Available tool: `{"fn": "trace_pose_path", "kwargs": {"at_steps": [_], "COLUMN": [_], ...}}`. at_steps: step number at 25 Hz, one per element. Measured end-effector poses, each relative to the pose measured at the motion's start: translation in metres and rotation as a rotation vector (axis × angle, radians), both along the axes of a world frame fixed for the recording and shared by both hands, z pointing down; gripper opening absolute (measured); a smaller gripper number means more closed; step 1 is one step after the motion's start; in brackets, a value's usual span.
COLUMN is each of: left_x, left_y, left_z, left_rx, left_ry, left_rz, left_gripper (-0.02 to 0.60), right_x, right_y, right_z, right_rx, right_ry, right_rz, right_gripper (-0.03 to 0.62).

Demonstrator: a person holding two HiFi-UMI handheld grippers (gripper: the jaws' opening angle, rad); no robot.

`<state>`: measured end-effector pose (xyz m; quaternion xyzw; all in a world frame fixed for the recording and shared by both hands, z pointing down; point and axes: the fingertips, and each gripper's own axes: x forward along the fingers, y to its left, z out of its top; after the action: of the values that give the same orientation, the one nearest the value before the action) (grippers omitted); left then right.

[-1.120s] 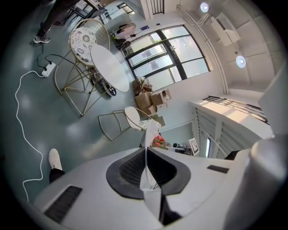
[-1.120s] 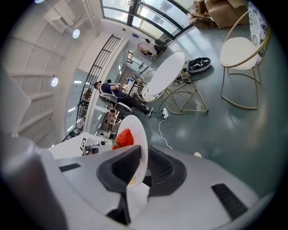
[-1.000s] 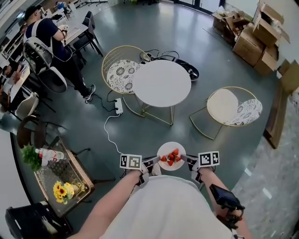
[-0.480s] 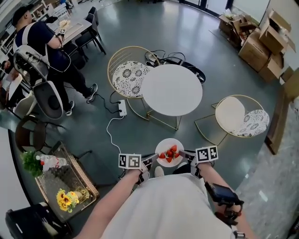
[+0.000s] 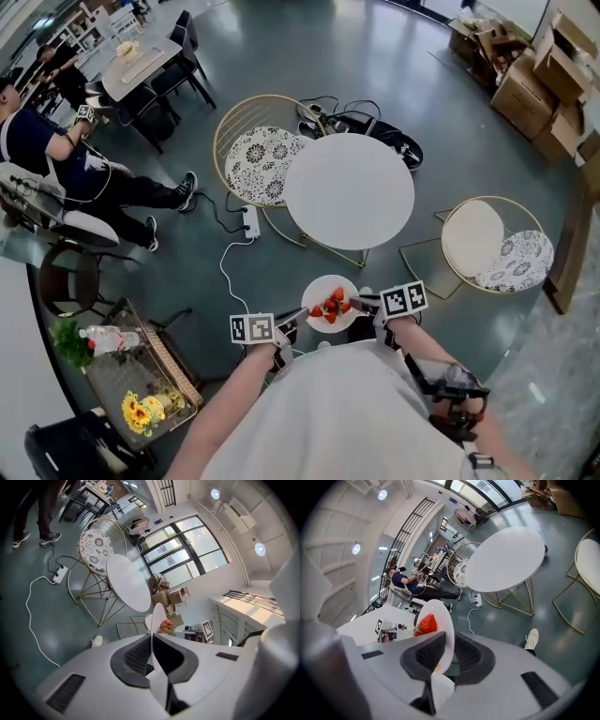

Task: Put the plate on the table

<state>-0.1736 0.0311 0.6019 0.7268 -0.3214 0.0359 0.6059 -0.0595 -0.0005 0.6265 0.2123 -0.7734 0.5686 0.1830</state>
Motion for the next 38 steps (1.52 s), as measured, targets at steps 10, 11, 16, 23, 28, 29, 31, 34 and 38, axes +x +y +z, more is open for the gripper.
{"fn": "trace_pose_path", "kwargs": {"at_steps": [10, 11, 16, 23, 28, 29, 31, 34, 38], "left_x": [0.043, 0.048, 0.068, 0.081, 0.071, 0.069, 0.067, 0.069, 0.072], "left_y": [-0.09, -0.098, -0.128, -0.149, -0.161, -0.163, -0.169, -0.188, -0.21], "left_z": [-0.004, -0.004, 0.004, 0.014, 0.031, 0.036, 0.044, 0.056, 0.081], "left_rx": [-0.035, -0.042, -0.104, -0.152, -0.18, -0.185, -0.193, -0.202, -0.236], "left_ry": [-0.033, -0.034, -0.023, -0.023, -0.054, -0.062, -0.075, -0.075, -0.084], "left_rz": [-0.028, -0.031, -0.07, -0.109, -0.105, -0.1, -0.085, -0.055, 0.038], "left_gripper": [0.015, 0.015, 0.015, 0.015, 0.015, 0.015, 0.015, 0.015, 0.015], "right_x": [0.041, 0.047, 0.069, 0.08, 0.072, 0.071, 0.069, 0.072, 0.077], "right_y": [-0.093, -0.101, -0.131, -0.158, -0.168, -0.17, -0.174, -0.191, -0.205], "right_z": [-0.002, -0.002, 0.0, 0.009, 0.021, 0.024, 0.03, 0.038, 0.057], "right_rx": [-0.026, -0.028, -0.043, -0.074, -0.114, -0.122, -0.132, -0.138, -0.163], "right_ry": [-0.022, -0.023, -0.025, -0.055, -0.063, -0.058, -0.042, -0.002, 0.053], "right_rz": [-0.017, -0.016, -0.014, -0.041, -0.043, -0.039, -0.032, -0.029, -0.007], "right_gripper": [0.037, 0.037, 0.037, 0.037, 0.037, 0.037, 0.036, 0.037, 0.037]}}
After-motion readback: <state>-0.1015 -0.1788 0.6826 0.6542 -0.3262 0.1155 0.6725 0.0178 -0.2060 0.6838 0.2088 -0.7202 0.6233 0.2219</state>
